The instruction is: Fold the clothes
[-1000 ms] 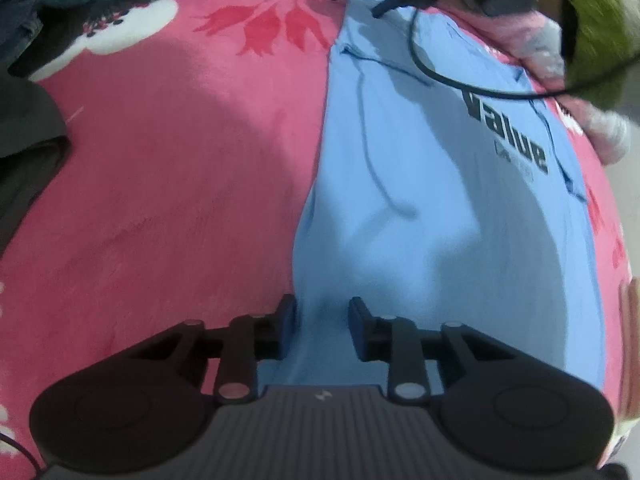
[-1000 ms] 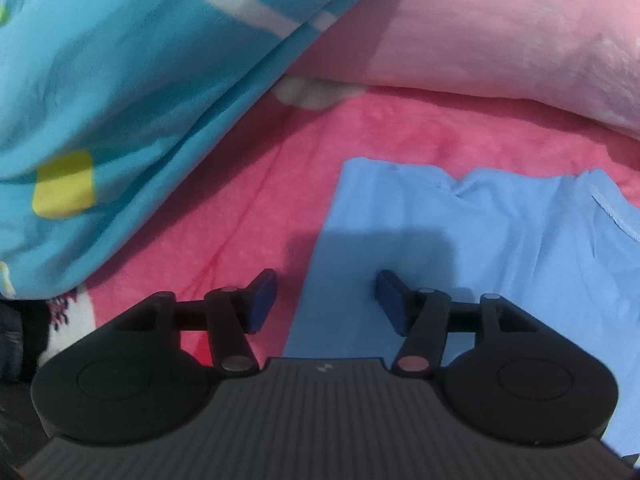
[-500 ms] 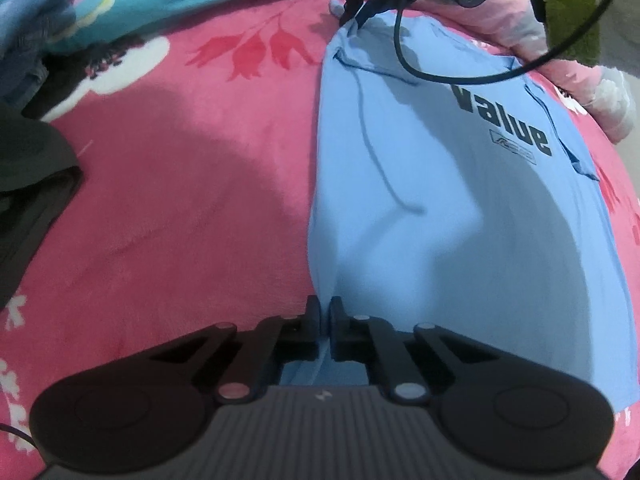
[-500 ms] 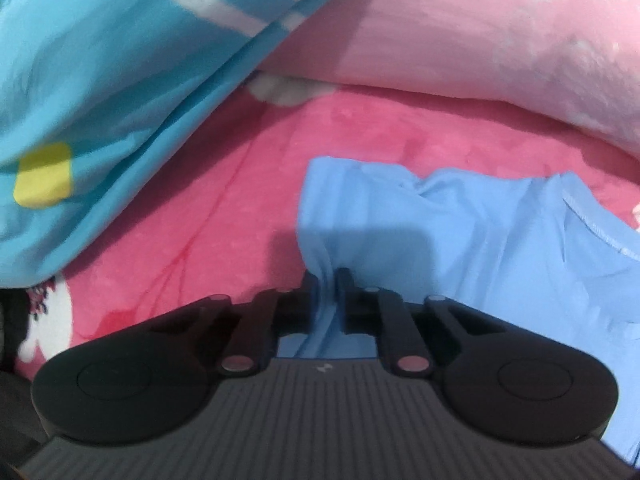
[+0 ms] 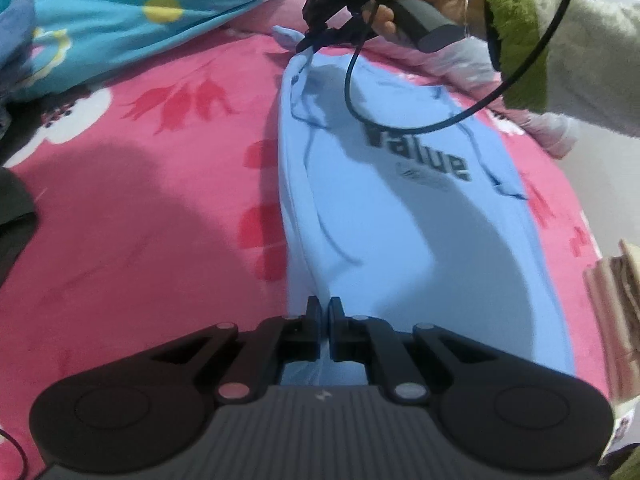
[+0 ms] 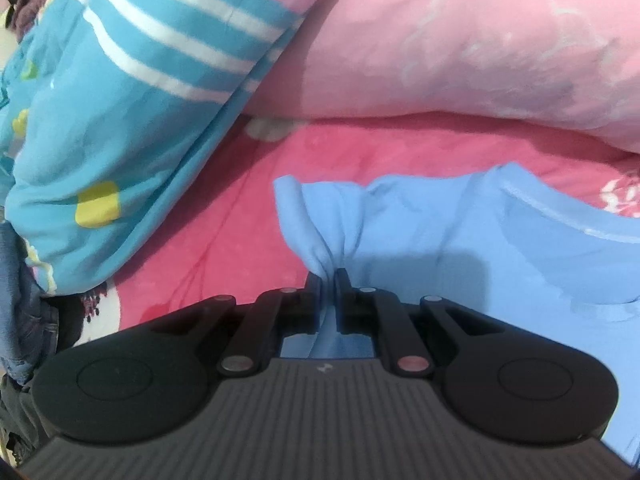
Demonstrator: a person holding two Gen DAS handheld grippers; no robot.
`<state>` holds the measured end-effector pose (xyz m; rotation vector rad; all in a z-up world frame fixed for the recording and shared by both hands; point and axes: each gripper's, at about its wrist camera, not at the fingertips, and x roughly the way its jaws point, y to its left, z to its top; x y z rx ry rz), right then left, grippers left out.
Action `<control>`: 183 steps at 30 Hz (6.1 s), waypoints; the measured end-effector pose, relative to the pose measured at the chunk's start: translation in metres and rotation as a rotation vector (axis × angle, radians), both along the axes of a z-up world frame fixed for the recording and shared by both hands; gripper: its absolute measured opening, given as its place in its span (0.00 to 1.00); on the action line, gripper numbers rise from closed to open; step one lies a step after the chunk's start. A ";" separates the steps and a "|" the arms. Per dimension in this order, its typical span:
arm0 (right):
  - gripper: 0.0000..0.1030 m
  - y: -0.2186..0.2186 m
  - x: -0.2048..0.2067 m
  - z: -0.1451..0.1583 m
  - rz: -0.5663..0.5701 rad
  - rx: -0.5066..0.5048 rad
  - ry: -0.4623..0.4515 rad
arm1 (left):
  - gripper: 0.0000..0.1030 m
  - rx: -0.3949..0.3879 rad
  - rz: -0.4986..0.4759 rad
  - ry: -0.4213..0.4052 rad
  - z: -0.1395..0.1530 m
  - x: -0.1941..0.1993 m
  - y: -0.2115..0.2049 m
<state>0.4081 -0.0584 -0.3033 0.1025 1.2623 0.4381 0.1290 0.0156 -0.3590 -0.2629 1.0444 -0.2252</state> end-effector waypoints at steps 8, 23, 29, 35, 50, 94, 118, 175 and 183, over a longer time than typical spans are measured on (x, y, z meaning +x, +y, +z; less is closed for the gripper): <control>0.05 -0.048 0.009 0.012 -0.036 0.057 -0.006 | 0.04 -0.110 -0.014 0.012 0.009 0.004 -0.032; 0.05 -0.163 0.007 0.025 -0.103 0.085 -0.043 | 0.04 -0.178 -0.147 -0.008 0.020 0.016 -0.121; 0.05 -0.214 0.005 0.022 -0.149 0.087 -0.049 | 0.04 -0.192 -0.205 0.000 0.020 0.020 -0.156; 0.05 -0.261 0.009 0.015 -0.186 0.081 -0.050 | 0.04 -0.204 -0.247 0.009 0.018 0.026 -0.189; 0.05 -0.339 0.014 -0.014 -0.271 0.103 -0.019 | 0.04 -0.180 -0.335 0.043 0.015 0.031 -0.215; 0.50 -0.421 -0.193 0.078 -0.405 0.081 -0.219 | 0.70 -0.068 -0.565 -0.014 0.051 0.003 -0.192; 0.27 -0.348 -0.209 -0.046 -0.173 0.011 0.172 | 0.88 0.073 -0.671 -0.214 0.054 -0.061 -0.202; 0.06 -0.299 -0.427 -0.012 0.287 -0.277 -0.087 | 0.06 0.547 -1.238 -0.300 -0.005 -0.123 -0.113; 0.21 -0.367 -0.409 -0.012 -0.420 0.138 0.097 | 0.06 0.569 -1.256 -0.300 -0.008 -0.124 -0.117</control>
